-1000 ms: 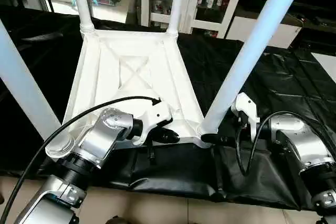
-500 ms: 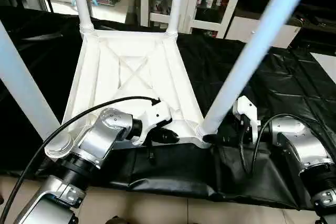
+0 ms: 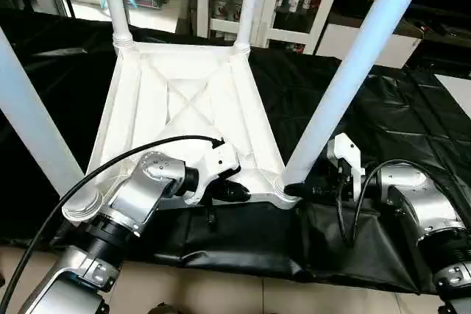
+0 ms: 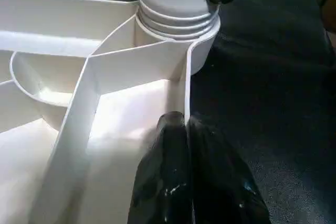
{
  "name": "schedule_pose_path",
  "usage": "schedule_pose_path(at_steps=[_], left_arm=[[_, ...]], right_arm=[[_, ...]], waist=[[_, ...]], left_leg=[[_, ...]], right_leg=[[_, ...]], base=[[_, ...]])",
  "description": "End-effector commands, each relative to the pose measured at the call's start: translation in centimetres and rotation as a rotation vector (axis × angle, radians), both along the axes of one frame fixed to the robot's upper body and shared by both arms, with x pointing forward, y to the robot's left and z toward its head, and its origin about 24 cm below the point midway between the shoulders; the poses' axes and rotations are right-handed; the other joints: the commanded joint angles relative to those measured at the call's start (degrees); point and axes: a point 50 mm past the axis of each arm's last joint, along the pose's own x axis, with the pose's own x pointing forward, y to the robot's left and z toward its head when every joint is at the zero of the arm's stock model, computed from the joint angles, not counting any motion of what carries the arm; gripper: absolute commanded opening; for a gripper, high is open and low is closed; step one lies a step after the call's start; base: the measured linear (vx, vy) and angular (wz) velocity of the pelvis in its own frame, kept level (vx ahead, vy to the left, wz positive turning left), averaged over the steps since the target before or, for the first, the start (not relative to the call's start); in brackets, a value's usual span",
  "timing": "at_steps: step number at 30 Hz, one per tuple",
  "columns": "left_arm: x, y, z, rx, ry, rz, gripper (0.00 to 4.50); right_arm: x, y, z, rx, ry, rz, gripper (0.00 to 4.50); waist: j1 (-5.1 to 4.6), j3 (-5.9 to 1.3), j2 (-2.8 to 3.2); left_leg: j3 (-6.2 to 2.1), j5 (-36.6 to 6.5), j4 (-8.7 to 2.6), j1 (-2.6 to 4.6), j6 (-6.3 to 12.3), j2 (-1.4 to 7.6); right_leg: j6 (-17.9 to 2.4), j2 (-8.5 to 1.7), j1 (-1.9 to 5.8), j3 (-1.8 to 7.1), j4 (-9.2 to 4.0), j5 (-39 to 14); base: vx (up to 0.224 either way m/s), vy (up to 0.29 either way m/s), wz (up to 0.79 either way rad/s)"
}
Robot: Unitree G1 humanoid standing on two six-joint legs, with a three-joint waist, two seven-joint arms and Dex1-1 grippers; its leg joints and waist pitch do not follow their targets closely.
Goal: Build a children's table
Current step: Rotate leg to tighten
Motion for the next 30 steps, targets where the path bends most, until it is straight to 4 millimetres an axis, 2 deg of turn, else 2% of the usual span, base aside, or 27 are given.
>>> schedule_pose_path(at_steps=[1,5,8,11,12,13,14,15,18,19,20,22,23,26,28,30], left_arm=[[-0.6,-1.4,0.7,-0.058,0.000,-0.079,0.00],[-0.6,-1.4,0.6,-0.056,-0.003,-0.069,0.00],[-0.3,-1.5,0.5,-0.053,-0.015,-0.047,0.00],[1.1,-1.9,0.4,-0.057,-0.051,0.108,0.00],[2.1,-2.4,0.3,-0.060,-0.065,0.226,0.00],[2.6,-2.7,0.3,-0.062,-0.068,0.284,0.00],[3.0,-3.0,0.3,-0.066,-0.065,0.344,0.00],[3.0,-3.0,0.3,-0.066,-0.065,0.344,0.00],[4.6,-4.5,0.4,-0.085,-0.075,0.549,0.00],[4.6,-4.5,0.4,-0.085,-0.075,0.549,0.00],[5.4,-5.3,0.8,-0.098,-0.118,0.648,0.00],[5.9,-5.9,1.1,-0.106,-0.150,0.692,0.00],[6.1,-6.2,1.3,-0.111,-0.163,0.707,0.00],[6.9,-6.7,2.3,-0.128,-0.213,0.761,0.00],[7.2,-6.6,2.7,-0.128,-0.235,0.768,0.00],[7.2,-6.4,2.6,-0.124,-0.235,0.762,0.00]], right_arm=[[-0.2,0.1,-0.1,0.009,0.023,0.028,2.05],[-0.3,0.1,-0.4,0.031,0.030,-0.004,2.04],[0.0,0.2,-0.5,0.058,0.031,-0.064,2.04],[1.2,0.2,-1.3,0.080,0.023,-0.313,2.04],[1.7,0.6,-1.8,0.094,0.026,-0.445,2.04],[2.0,0.9,-2.1,0.094,0.030,-0.510,2.04],[2.2,1.2,-2.4,0.085,0.032,-0.574,2.04],[2.2,1.2,-2.4,0.085,0.032,-0.574,2.04],[3.1,2.6,-3.7,0.024,0.038,-0.815,2.02],[3.1,2.6,-3.7,0.024,0.038,-0.815,2.02],[3.4,3.7,-4.2,-0.014,0.028,-0.902,2.02],[3.6,4.8,-4.6,0.003,0.046,-0.980,2.00],[3.7,5.3,-4.6,0.014,0.055,-0.996,2.00],[3.9,7.2,-4.4,0.027,0.033,-1.012,1.99],[4.2,8.2,-3.6,0.067,0.011,-0.993,1.99],[4.3,8.3,-3.3,0.076,-0.015,-0.985,1.99]], waist=[[-0.32,-3.76,-0.37],[-0.31,-3.79,-0.37],[-0.36,-3.70,-0.43],[-0.69,-3.47,-0.21],[-1.11,-3.37,-0.29],[-1.43,-3.56,-0.45],[-1.86,-3.66,-0.35],[-2.03,-3.70,-0.44],[-2.53,-3.79,-0.50],[-2.74,-3.86,-0.44],[-2.87,-3.96,-0.51],[-2.90,-4.10,-0.42],[-2.79,-4.20,-0.58],[-2.65,-4.44,-0.56],[-2.43,-4.35,-0.65],[-2.31,-4.20,-0.85]], left_leg=[[-0.83,-7.35,-3.77,0.87,4.05,2.40],[-0.82,-7.01,-3.75,0.83,4.11,2.39],[-0.86,-7.68,-3.83,0.74,3.86,2.36],[-0.93,-9.72,-4.02,0.80,2.53,2.35],[-1.03,-11.17,-4.22,0.74,1.29,2.18],[-1.21,-11.79,-4.24,0.79,0.00,2.16],[-1.34,-11.74,-4.25,0.69,-0.65,2.10],[-1.34,-11.90,-4.22,0.62,-0.59,2.06],[-1.21,-11.12,-3.99,0.46,0.38,1.77],[-1.16,-10.98,-3.94,0.53,0.31,1.64],[-1.16,-10.04,-3.89,0.38,0.47,1.59],[-1.14,-9.43,-3.86,0.42,0.83,1.54],[-1.18,-8.86,-3.84,0.49,1.06,1.54],[-0.90,-4.77,-3.55,0.57,3.84,1.51],[-0.79,-3.55,-3.49,0.44,5.43,1.54],[-0.72,-4.63,-3.50,0.46,5.97,1.56]], right_leg=[[-13.02,-3.40,2.86,2.02,-3.50,-11.77],[-13.09,-3.39,2.89,2.03,-3.44,-11.15],[-12.78,-3.44,2.90,2.03,-3.61,-12.57],[-11.75,-3.42,2.63,2.00,-4.05,-15.96],[-10.77,-3.29,2.58,1.96,-4.33,-18.55],[-9.94,-3.45,2.61,1.82,-4.47,-20.02],[-9.67,-3.48,2.66,1.82,-4.38,-19.95],[-9.59,-3.44,2.72,1.79,-4.49,-19.91],[-9.43,-3.38,2.65,1.86,-4.65,-19.00],[-9.12,-3.30,2.51,1.82,-4.76,-19.26],[-9.12,-3.29,2.56,1.84,-4.63,-18.15],[-9.21,-3.23,2.59,1.85,-4.44,-16.23],[-9.33,-3.20,2.73,1.78,-4.31,-14.93],[-11.36,-3.04,2.89,1.85,-3.46,-6.62],[-12.21,-3.17,3.09,1.86,-3.27,-4.49],[-12.27,-3.28,3.10,1.86,-3.46,-5.84]], base=[[0.000,0.000,0.00],[0.000,0.000,0.00],[0.000,0.000,0.00],[0.000,0.000,0.00],[0.000,0.000,0.00],[0.000,0.000,0.00],[0.000,0.000,0.00],[0.000,0.000,0.00],[0.000,0.000,0.00],[0.000,0.000,0.00],[0.000,0.000,0.00],[0.000,0.000,0.00],[0.000,0.000,0.00],[0.000,0.000,0.00],[0.000,0.000,0.00],[0.000,0.000,0.00]])
